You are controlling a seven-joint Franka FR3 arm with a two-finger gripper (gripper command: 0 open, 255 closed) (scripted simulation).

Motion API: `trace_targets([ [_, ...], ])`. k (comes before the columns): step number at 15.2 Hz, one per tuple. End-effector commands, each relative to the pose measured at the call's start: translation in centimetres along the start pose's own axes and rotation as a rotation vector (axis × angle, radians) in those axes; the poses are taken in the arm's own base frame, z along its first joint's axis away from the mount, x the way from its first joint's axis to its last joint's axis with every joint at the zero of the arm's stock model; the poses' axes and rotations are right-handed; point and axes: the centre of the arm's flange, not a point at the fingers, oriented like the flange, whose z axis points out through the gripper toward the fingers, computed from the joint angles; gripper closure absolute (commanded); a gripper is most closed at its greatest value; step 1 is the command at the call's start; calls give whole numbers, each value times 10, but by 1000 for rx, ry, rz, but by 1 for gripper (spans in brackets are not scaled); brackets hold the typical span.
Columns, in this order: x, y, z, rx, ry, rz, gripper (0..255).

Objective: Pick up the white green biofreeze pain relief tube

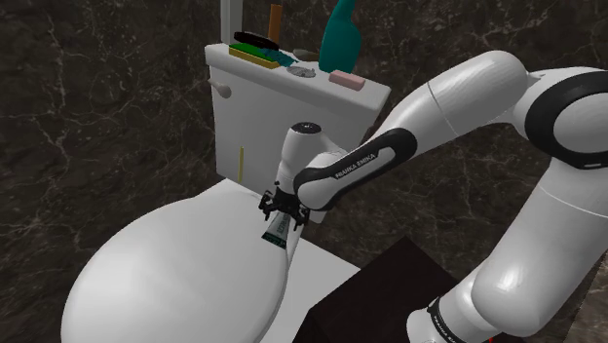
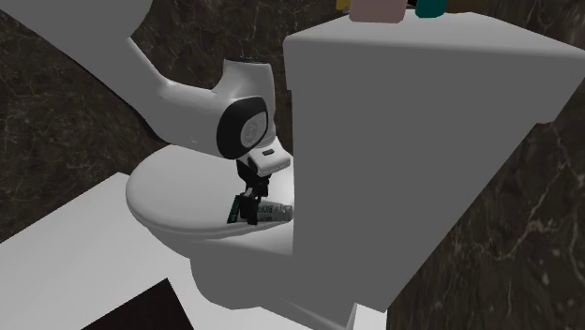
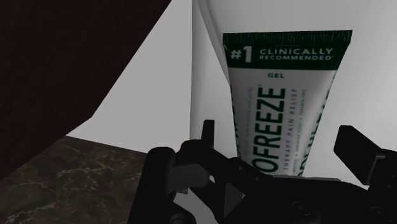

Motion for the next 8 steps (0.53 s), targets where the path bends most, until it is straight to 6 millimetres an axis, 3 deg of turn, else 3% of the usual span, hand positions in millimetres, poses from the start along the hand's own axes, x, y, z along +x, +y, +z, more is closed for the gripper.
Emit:
trace_targets([
  [1,0,0,9,1,0,0,0],
  [2,0,0,9,1,0,0,0],
  [3,0,0,9,1,0,0,255],
  [8,-1,0,9,1,0,0,255],
])
